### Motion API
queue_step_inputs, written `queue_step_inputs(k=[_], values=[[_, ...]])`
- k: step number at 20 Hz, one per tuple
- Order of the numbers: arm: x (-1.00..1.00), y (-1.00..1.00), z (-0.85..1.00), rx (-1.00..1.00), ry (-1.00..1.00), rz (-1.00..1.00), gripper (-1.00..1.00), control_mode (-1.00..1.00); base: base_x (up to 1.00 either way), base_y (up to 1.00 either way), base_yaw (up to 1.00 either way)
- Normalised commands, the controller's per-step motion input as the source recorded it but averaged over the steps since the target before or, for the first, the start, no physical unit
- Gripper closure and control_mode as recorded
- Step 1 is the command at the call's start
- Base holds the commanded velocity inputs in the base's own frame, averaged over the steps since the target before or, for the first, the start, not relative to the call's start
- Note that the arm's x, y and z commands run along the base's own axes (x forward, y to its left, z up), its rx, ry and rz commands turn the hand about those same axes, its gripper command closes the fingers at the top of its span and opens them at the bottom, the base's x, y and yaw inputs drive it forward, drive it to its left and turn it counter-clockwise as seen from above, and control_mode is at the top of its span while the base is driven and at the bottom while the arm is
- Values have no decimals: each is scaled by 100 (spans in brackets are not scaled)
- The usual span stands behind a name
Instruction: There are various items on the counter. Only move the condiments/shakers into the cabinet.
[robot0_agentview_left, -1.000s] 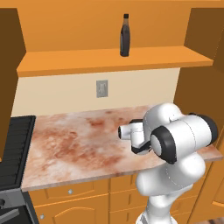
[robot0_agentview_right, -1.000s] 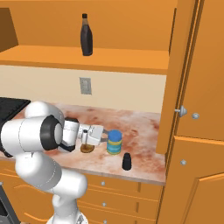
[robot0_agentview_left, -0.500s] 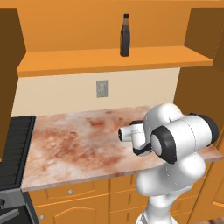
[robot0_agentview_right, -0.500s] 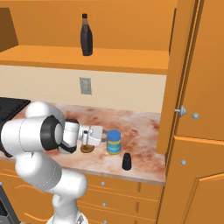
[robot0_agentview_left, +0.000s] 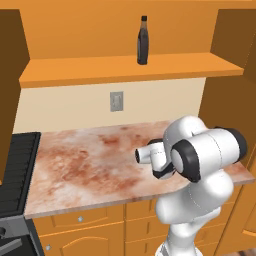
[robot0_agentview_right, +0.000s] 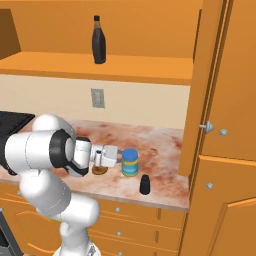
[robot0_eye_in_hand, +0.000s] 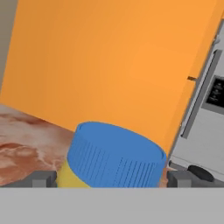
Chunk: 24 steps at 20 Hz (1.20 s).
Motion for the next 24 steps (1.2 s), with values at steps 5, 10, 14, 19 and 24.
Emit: queue_step_inputs(k=[5, 10, 14, 19, 24], values=[[3, -4, -5, 0, 0, 0, -100, -100, 0, 0, 0], [0, -12, -2, 0, 0, 0, -100, -100, 0, 0, 0], [0, -6, -4, 0, 0, 0, -100, -100, 0, 0, 0], [0, 0, -1, 0, 0, 0, 100, -100, 0, 0, 0], [0, 0, 0, 0, 0, 0, 100, -100, 0, 0, 0]])
